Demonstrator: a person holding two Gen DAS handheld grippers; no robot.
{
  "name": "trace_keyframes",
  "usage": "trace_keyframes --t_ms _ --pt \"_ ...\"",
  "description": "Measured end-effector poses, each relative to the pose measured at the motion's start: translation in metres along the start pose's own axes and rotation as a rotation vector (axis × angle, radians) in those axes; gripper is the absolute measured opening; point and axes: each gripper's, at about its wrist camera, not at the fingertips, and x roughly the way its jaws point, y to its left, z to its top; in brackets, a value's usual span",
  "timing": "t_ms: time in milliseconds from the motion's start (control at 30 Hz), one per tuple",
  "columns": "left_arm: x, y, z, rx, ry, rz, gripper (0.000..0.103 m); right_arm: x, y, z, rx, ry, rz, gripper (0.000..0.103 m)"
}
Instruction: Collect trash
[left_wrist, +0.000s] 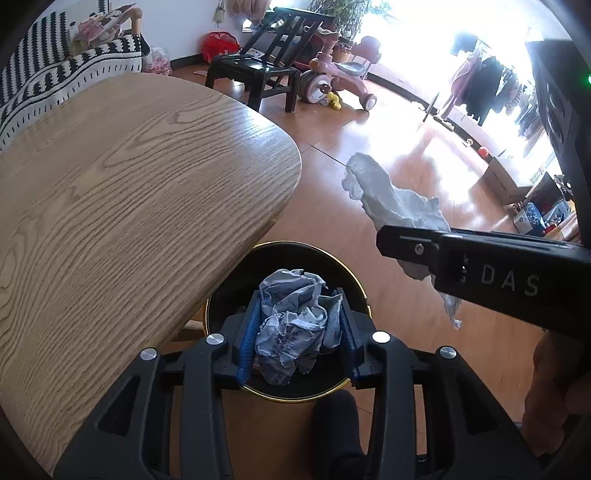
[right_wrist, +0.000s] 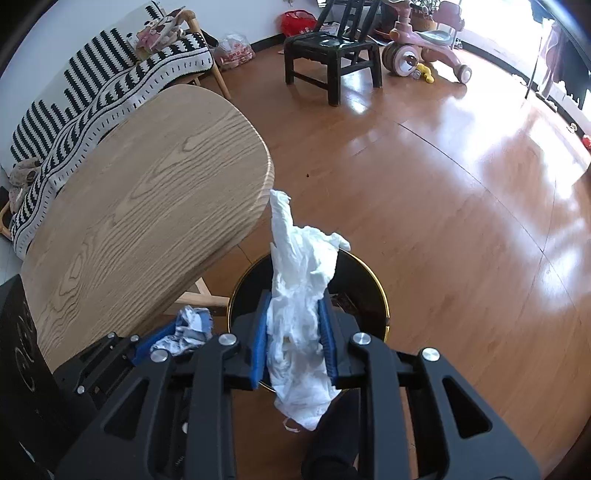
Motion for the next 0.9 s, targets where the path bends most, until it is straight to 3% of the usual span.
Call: trace_keyframes --t_ms 100,133,167,433,633,800,900 --pt "0.001 0.001 0.003 -0.007 -0.002 -0.010 0.044 -0.002 -0.004 0.002 0.023 -0.007 -0.003 0.046" --pt "0.000 0.000 0.003 -0.006 -0.005 -0.013 0.050 -0.003 -0.005 0.002 0.027 -0.011 -0.002 0.064" --pt "0.000 0.000 0.002 -0.005 -0.009 -0.015 0.056 -0.005 -0.006 0.002 0.030 -0.021 0.003 0.070" --pt "-0.001 -0.005 0.003 0.004 -0.015 -0.019 0.073 -0.010 -0.004 0.004 0.033 -0.027 0.018 0.070" --pt "-0.025 0.007 0.002 -0.012 -0.052 -0.025 0.090 -0.027 0.005 0.010 0.048 -0.093 0.006 0.079" --pt "-0.076 0.045 0.000 -0.018 -0.116 0.040 0.094 -0.047 0.048 0.014 -0.020 -0.185 0.011 0.090" --pt "-0.115 0.084 -0.007 -0.034 -0.158 0.136 0.096 -0.058 0.083 0.013 -0.048 -0.243 0.049 0.094"
